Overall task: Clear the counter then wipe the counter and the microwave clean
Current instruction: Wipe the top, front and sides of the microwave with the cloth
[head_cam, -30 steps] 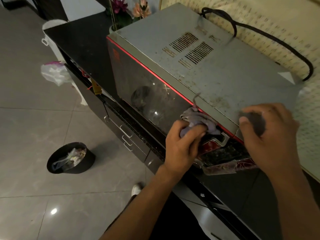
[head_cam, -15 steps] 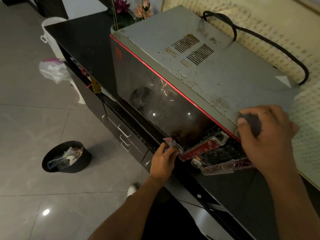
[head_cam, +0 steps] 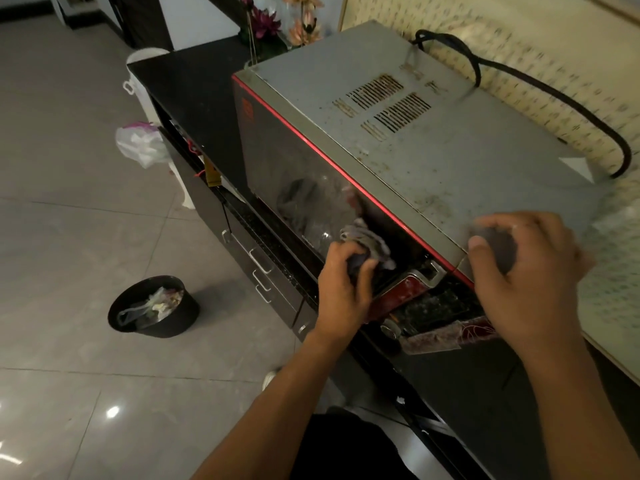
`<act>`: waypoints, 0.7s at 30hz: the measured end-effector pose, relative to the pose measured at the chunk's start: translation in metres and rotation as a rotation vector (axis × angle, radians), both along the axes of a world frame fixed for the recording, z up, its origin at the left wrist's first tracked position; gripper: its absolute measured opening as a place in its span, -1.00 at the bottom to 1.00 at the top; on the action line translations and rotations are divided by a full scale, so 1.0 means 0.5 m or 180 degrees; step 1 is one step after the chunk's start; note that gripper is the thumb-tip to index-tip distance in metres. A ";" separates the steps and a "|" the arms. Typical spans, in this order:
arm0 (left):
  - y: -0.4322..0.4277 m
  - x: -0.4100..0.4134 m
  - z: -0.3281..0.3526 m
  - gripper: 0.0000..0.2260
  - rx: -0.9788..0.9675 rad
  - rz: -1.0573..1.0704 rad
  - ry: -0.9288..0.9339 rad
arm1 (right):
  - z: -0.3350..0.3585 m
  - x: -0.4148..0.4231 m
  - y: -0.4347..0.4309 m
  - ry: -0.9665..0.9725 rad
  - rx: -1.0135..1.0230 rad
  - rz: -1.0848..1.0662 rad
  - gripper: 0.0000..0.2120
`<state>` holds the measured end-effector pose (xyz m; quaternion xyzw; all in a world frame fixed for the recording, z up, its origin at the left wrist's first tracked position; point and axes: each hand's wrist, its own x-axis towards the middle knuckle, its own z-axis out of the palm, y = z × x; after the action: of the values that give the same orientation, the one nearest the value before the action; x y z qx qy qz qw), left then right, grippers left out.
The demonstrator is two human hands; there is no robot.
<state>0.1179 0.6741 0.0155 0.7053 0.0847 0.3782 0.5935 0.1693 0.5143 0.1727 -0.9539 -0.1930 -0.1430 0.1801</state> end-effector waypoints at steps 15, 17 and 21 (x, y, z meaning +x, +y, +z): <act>-0.126 -0.069 -0.063 -0.92 -0.1218 0.1187 0.1220 | -0.011 0.000 -0.025 -0.0219 -0.0062 0.0417 -0.79; -0.137 -0.081 0.009 -0.89 -0.0911 0.1499 0.0700 | -0.012 -0.001 -0.027 -0.0251 -0.0025 0.0438 -0.77; -0.181 -0.074 0.120 -0.94 0.0268 0.1193 -0.0322 | -0.010 0.000 -0.030 -0.0259 -0.0024 0.0475 -0.73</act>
<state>0.0807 0.5835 0.0754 0.6815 0.1687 0.5204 0.4861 0.1694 0.4992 0.1679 -0.9309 -0.2713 -0.1672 0.1787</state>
